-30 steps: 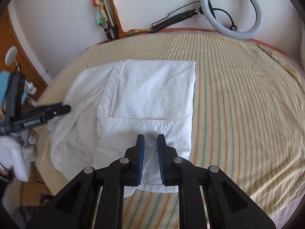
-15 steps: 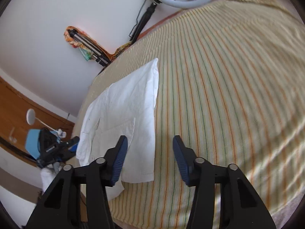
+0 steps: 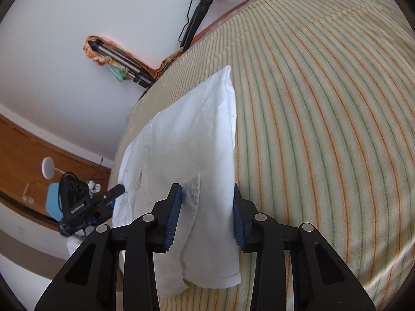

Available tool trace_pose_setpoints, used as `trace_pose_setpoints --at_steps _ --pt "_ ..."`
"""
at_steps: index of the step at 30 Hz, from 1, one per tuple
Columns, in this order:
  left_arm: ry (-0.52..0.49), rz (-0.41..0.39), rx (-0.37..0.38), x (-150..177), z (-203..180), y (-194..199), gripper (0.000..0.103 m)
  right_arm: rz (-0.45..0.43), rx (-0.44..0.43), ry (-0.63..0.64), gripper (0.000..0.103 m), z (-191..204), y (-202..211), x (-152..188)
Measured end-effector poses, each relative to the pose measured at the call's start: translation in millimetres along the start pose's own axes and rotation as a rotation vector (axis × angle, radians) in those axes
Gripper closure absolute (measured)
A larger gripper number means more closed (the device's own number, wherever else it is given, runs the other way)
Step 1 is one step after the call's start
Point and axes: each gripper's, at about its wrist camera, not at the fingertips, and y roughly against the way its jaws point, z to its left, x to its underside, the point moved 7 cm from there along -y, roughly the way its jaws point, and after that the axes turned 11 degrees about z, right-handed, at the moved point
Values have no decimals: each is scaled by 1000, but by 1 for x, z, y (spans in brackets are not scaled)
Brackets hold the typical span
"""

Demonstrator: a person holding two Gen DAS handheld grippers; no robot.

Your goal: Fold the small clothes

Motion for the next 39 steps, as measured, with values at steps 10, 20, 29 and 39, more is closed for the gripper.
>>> trace_pose_setpoints --at_steps 10,20,29,39 --pt "-93 -57 -65 5 -24 10 95 -40 164 105 91 24 6 4" --pt "-193 -108 -84 6 -66 36 96 -101 312 292 92 69 42 2" --pt "-305 -97 -51 -25 -142 12 96 -177 451 361 92 63 110 -31" --pt "-448 -74 -15 -77 -243 -73 96 -269 666 354 92 9 182 -97"
